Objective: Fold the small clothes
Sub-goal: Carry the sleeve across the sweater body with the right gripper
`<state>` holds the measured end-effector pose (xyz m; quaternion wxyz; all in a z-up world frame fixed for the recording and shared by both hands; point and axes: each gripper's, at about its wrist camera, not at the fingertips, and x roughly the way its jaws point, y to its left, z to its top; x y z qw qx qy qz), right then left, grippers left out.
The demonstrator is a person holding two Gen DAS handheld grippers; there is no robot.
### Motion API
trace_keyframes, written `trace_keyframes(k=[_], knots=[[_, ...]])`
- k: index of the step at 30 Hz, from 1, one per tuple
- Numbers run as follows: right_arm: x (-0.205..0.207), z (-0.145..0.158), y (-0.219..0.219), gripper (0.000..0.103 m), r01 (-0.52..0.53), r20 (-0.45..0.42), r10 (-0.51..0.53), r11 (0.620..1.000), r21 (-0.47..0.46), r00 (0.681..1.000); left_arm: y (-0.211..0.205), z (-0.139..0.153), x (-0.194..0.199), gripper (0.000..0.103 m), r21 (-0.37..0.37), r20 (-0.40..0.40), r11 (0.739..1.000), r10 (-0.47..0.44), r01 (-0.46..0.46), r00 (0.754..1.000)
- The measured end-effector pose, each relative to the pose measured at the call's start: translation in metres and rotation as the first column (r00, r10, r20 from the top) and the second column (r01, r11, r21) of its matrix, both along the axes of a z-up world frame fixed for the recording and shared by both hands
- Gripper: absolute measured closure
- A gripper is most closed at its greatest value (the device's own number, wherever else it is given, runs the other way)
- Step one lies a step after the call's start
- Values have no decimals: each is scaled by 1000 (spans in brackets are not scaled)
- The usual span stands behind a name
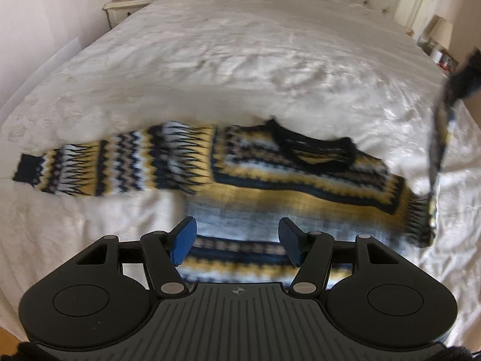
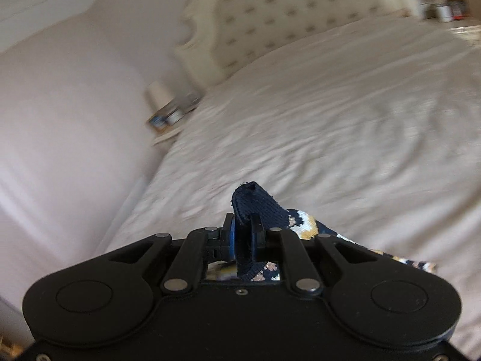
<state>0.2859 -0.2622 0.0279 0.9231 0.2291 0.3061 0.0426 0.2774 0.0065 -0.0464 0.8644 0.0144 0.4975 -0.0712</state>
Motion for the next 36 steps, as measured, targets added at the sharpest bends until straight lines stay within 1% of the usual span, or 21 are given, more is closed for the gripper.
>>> trace_keyframes(k=[3, 4, 7, 9, 12, 15, 17, 20, 22, 24, 26, 27, 28, 32, 36], knots=[[34, -29, 49, 86, -69, -32, 70, 997, 37, 997, 31, -4, 13, 44, 14, -6, 1000, 9, -8, 1000], [45, -41, 67, 86, -87, -47, 89, 996, 35, 995, 40, -6, 16, 44, 20, -7, 1000, 12, -12, 1000], [74, -82, 108, 86, -122, -125, 126, 992, 41, 984, 65, -11, 26, 44, 40, -11, 999, 30, -29, 999], [86, -110, 126, 86, -133, -177, 141, 990, 53, 974, 79, -15, 31, 44, 48, -16, 998, 46, -45, 999], [101, -144, 146, 86, -133, -242, 139, 990, 39, 960, 97, -19, 37, 44, 54, -28, 997, 63, -61, 998], [106, -169, 158, 86, -110, -287, 114, 993, 30, 951, 106, -26, 42, 44, 64, -41, 996, 65, -63, 997], [110, -179, 162, 86, -95, -295, 98, 995, 23, 951, 109, -31, 44, 44, 67, -54, 996, 66, -63, 996], [114, -182, 171, 83, -97, -303, 97, 995, 15, 948, 113, -40, 47, 44, 59, -71, 996, 69, -65, 995], [118, -183, 175, 76, -108, -304, 108, 994, 16, 947, 116, -43, 49, 44, 56, -80, 996, 74, -70, 994], [120, -184, 178, 74, -120, -301, 123, 992, 28, 946, 116, -47, 51, 44, 52, -87, 996, 74, -70, 993], [124, -185, 179, 62, -126, -291, 134, 991, 46, 947, 114, -48, 54, 44, 52, -90, 997, 67, -62, 994], [124, -184, 179, 52, -126, -280, 136, 991, 50, 950, 113, -49, 55, 44, 53, -89, 997, 64, -60, 994], [123, -183, 179, 48, -126, -270, 136, 991, 52, 953, 111, -49, 57, 44, 54, -87, 997, 61, -56, 994], [115, -179, 165, 48, -98, -258, 106, 994, 46, 960, 102, -49, 65, 44, 49, -80, 998, 48, -44, 996], [90, -183, 132, 48, -5, -288, 11, 1000, 22, 957, 80, -52, 77, 44, 43, -65, 999, 0, 3, 998]])
